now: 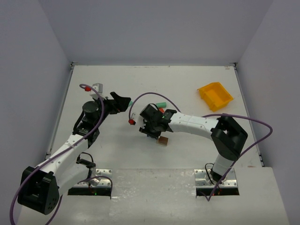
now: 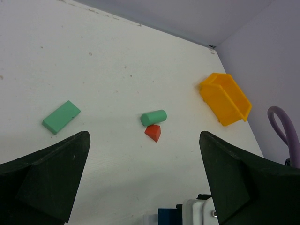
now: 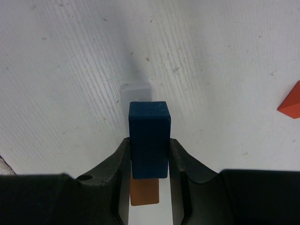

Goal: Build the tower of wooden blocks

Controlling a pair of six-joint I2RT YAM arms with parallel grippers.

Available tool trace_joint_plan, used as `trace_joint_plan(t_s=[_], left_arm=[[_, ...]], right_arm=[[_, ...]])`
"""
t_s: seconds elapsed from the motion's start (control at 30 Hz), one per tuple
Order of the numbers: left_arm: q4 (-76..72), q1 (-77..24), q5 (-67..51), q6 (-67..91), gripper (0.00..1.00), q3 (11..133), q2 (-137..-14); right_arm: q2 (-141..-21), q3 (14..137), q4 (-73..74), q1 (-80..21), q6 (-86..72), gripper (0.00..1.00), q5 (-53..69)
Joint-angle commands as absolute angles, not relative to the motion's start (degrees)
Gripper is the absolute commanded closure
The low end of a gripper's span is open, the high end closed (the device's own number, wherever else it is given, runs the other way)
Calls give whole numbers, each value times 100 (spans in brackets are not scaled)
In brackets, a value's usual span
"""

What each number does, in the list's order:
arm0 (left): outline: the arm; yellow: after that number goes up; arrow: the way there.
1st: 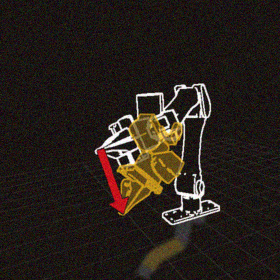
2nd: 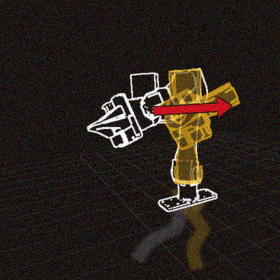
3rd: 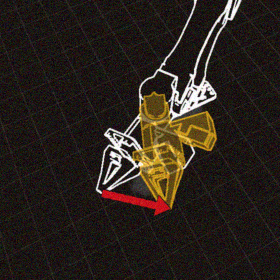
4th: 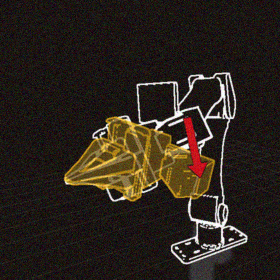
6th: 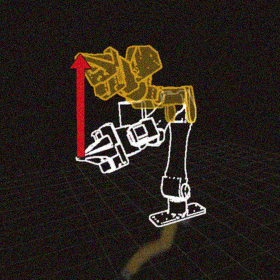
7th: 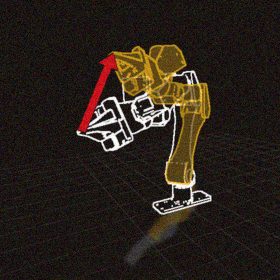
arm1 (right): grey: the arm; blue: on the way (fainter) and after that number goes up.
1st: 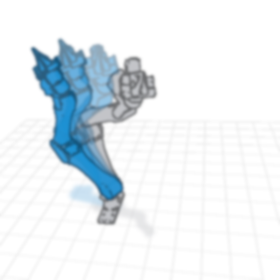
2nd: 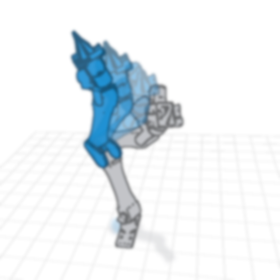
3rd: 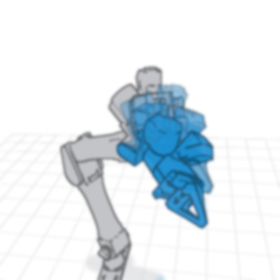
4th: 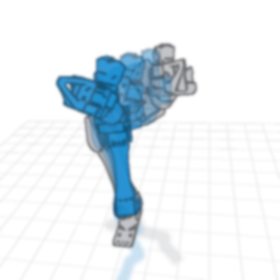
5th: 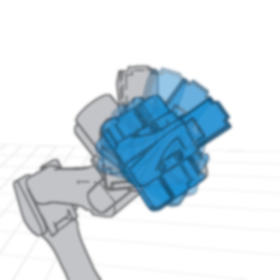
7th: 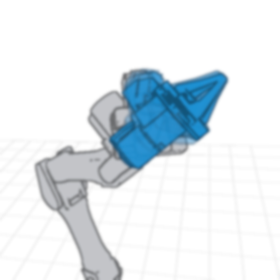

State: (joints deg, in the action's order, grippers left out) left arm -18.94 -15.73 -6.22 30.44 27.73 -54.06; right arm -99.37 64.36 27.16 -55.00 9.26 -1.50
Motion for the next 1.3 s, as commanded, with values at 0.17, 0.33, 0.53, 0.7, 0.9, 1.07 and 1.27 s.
trace_joint_plan(t_s=[0.17,0.33,0.53,0.7,0.9,1.07,1.27], left_arm=[[-2109,-1494,-659,3041,0,2821,-5440],[-2118,-1494,-695,3041,0,2839,-5467],[-2127,-1494,-712,3032,0,2830,-5475],[-2136,-1494,-741,3032,0,2836,-5493],[-2145,-1494,-762,3032,0,2830,-5508],[-2153,-1494,-773,3032,0,2839,-5520],[-2179,-1494,-782,3032,0,2839,-5528]], right_arm=[[-9949,6548,2716,-5546,914,83,-158],[-10006,6583,2677,-5546,874,83,-79],[-10046,6601,2673,-5546,792,83,-62],[-10107,6618,2611,-5549,762,82,-87],[-10149,6618,2540,-5548,782,82,-66],[-10178,6653,2601,-5555,730,82,-62],[-10081,6583,2637,-5546,651,81,-96]])
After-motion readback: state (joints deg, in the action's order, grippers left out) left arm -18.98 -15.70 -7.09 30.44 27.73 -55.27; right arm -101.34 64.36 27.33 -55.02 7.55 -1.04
